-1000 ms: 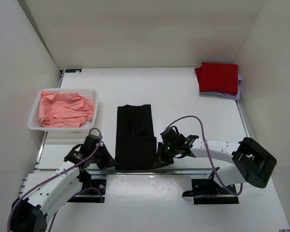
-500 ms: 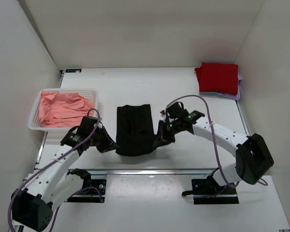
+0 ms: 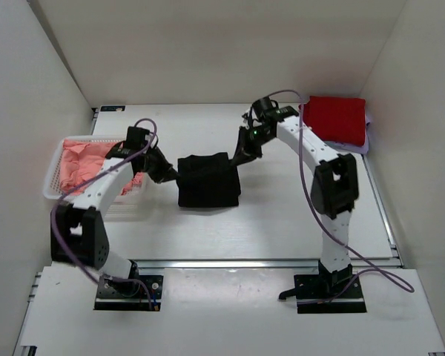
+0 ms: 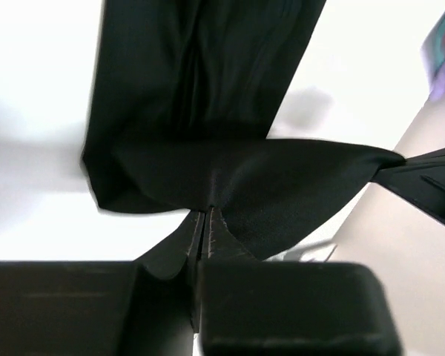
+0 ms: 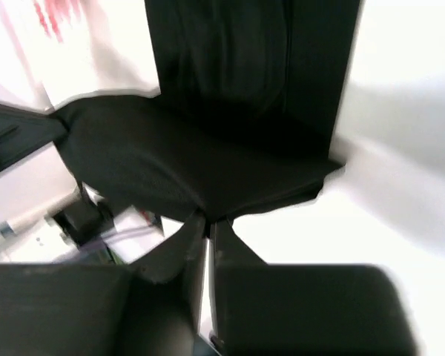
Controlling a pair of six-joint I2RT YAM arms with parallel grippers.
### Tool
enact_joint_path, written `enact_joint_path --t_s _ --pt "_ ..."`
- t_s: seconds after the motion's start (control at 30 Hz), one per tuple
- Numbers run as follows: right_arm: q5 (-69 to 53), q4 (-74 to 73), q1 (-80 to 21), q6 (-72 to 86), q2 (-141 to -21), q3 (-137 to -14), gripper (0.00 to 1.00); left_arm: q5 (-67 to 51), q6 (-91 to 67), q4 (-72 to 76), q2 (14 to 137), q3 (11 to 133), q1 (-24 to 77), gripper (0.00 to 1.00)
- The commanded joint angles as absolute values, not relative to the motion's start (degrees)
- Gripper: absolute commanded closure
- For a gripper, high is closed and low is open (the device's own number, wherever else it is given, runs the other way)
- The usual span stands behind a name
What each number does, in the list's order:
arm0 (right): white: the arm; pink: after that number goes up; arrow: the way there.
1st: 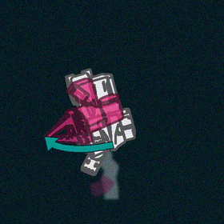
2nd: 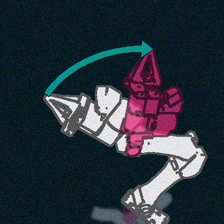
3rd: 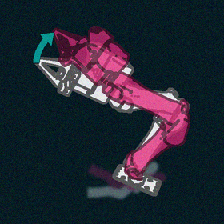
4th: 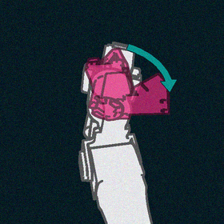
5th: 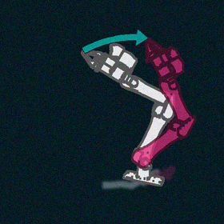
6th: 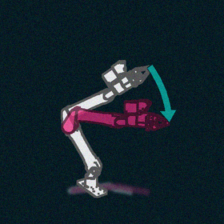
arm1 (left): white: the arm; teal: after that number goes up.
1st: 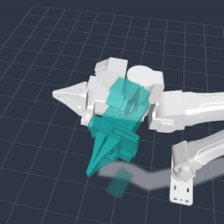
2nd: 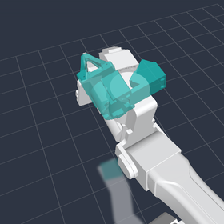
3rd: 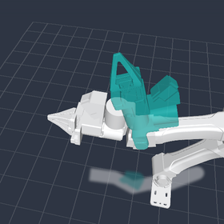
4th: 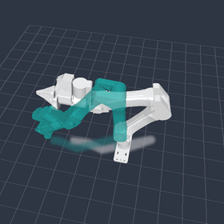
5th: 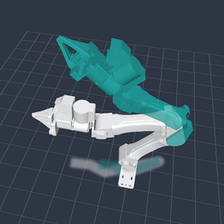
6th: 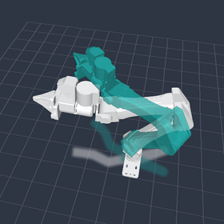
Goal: Fold and stack the t-shirts
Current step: Fold the long partially folded tshirt into a neat square, then smooth out wrinkles on the folded tshirt
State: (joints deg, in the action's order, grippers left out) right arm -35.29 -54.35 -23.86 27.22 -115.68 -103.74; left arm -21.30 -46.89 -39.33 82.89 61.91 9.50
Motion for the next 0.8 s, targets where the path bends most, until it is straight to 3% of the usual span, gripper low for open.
enact_joint_path --t_s 0.0,0.07,0.1,0.13,0.23,0.3,0.33,0.57,0.77 --pt "-35.6 -58.9 -22.0 25.0 -127.1 -123.9 0.88 -18.8 -47.0 -33.4 89.9 69.7 6.9 0.87" --pt "-34.6 -61.4 -21.3 26.2 -134.7 -136.8 0.76 -19.4 -48.6 -28.5 93.7 72.3 5.3 0.84" --pt "-33.9 -63.5 -20.8 26.1 -139.2 -144.8 0.69 -19.3 -49.5 -27.6 95.7 74.6 4.7 0.75" --pt "-33.8 -65.1 -20.6 26.4 -143.2 -148.7 0.64 -19.7 -49.6 -26.2 97.9 75.5 4.0 0.55" --pt "-31.5 -67.8 -19.4 26.1 -149.2 -160.4 0.58 -20.8 -51.1 -23.4 101.9 81.6 3.1 0.55" --pt "-29.5 -69.3 -19.5 23.4 -150.0 -161.2 0.55 -21.7 -52.0 -21.5 103.7 82.8 4.0 0.32" --pt "-28.0 -69.9 -20.2 22.6 -150.3 -160.9 0.53 -22.9 -52.6 -19.7 104.6 83.6 3.9 0.02" --pt "-19.2 -73.3 -24.0 16.0 -151.9 -161.7 0.48 -23.6 -52.7 -18.8 106.4 83.6 7.0 0.01" --pt "-19.2 -71.0 -25.1 15.6 -153.7 -161.6 0.57 -19.5 -46.9 -26.8 107.5 85.6 8.2 0.01"
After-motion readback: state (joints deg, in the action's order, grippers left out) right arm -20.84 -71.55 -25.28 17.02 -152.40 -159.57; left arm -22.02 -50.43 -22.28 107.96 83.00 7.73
